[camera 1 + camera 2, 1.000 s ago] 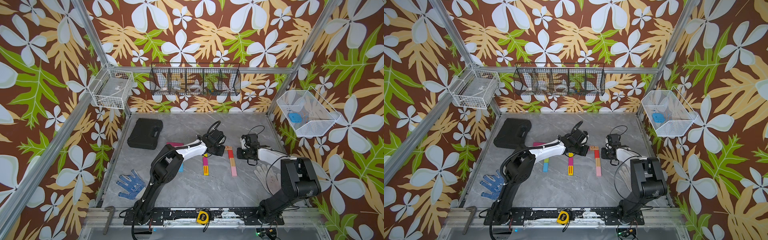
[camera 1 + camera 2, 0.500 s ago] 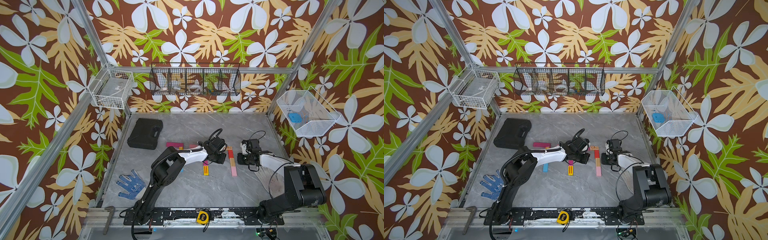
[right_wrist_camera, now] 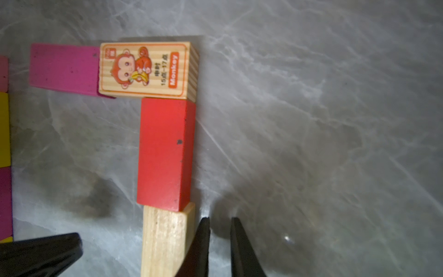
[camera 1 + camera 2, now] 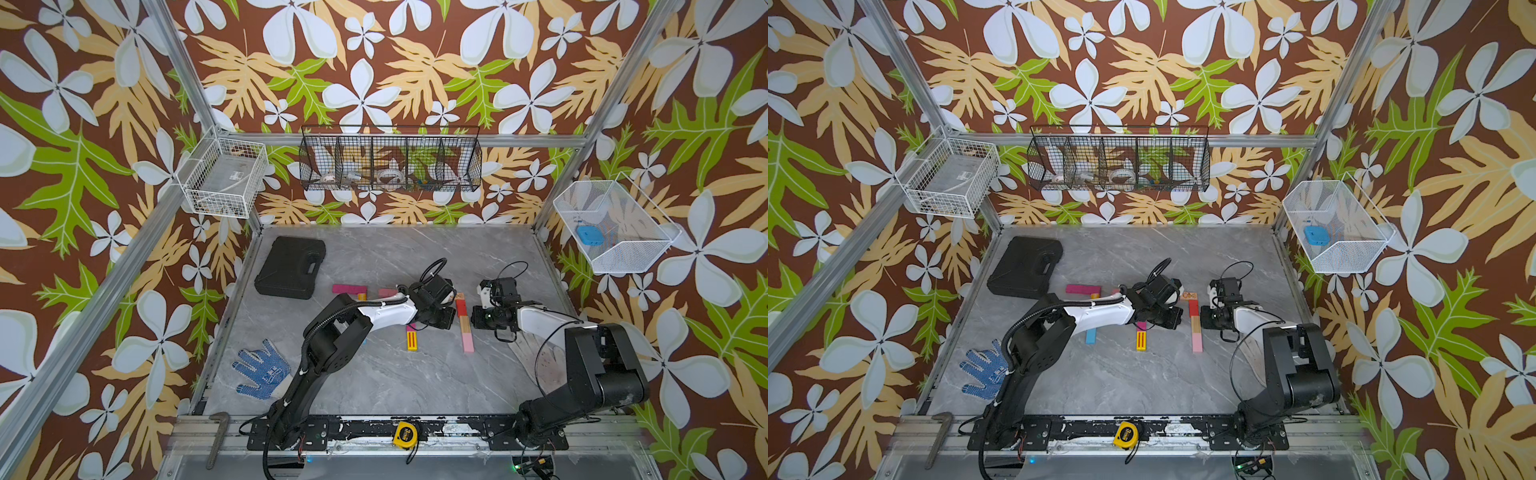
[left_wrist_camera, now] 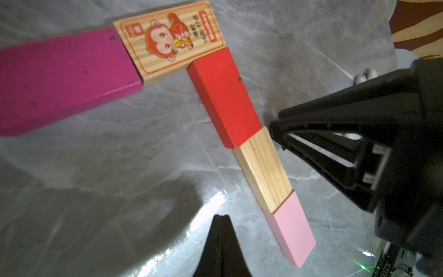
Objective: Assemble the number 7 with building blocks
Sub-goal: Adjust the building block at the center of the board.
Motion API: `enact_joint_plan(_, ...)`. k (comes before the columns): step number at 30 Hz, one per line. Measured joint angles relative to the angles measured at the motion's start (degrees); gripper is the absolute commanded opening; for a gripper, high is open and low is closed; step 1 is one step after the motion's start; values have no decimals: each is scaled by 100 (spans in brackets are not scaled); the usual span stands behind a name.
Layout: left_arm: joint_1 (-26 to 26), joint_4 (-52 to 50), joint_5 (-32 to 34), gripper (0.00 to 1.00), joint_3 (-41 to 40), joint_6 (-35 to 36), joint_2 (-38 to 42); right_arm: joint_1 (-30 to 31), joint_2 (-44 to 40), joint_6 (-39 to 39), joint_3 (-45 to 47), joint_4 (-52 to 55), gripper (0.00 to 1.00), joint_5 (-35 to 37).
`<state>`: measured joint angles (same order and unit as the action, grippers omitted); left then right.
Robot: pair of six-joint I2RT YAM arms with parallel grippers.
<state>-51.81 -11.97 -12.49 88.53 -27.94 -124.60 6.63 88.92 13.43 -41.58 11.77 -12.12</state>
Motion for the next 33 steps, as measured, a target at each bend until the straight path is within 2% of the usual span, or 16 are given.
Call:
enact_joint_plan(15, -4, 17, -4, 5, 0, -20, -52, 101, -26, -13, 0, 39, 19, 87)
enact_joint_plan(25, -9, 24, -46, 5, -66, -20, -48, 101, -645, 267, 282, 380, 20, 463)
enact_joint_plan(33, -24, 68, -111, 5, -236, -17, 20, 118, -916, 420, 590, 459, 20, 474)
